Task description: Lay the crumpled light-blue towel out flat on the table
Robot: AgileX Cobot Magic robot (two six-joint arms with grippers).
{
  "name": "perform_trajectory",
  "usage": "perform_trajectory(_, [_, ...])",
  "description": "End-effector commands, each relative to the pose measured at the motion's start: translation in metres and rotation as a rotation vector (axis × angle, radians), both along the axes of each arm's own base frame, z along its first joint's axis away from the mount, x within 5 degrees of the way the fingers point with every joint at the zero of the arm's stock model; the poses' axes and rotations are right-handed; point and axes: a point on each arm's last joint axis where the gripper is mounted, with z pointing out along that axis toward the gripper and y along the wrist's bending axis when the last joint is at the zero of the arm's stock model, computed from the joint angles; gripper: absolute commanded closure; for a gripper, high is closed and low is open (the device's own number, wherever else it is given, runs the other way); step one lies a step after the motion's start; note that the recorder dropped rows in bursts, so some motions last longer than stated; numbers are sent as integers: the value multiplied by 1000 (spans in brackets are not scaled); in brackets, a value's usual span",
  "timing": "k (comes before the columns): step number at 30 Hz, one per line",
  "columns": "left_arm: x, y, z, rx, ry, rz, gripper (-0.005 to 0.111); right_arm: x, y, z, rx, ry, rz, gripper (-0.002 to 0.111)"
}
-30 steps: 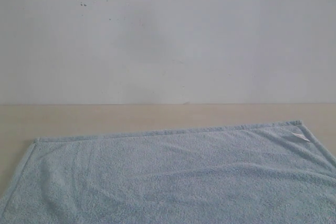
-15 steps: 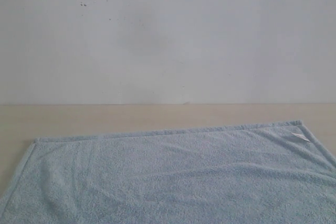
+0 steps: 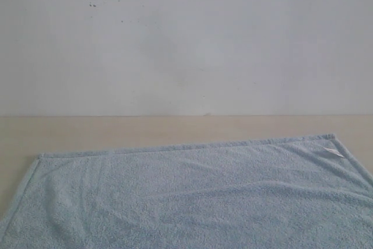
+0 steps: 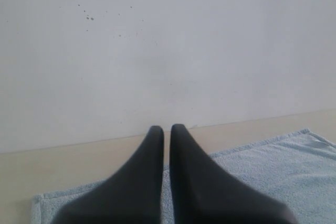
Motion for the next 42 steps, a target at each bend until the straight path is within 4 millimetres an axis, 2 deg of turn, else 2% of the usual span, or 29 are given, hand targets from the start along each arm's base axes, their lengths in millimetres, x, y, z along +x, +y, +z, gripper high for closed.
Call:
perform_trajectory(1, [0,0,-1,4,1,-4,103,1,0,-15,3,29,-2,108])
perform_trajectory(4, [0,0,-1,4,1,-4,103,2,1,-27,-9,62,-2,108])
perform_trajectory(8, [0,0,-1,4,1,-4,103,1,1,-31,-24,101,1,108])
perform_trajectory(25, [-1,0,-1,4,-2,-4,103,1,1,-31,-27,103,0,108])
perform_trajectory(36, [-29,0,9,-10,-181,-5,103,1,1,-31,-26,103,0,108])
perform_trajectory(39, [-31,4,10,-110,-188,20,103,1,1,-31,-26,103,0,108])
perform_trajectory(42, [-27,11,6,-311,-149,72,103,1,1,-31,-26,103,0,108])
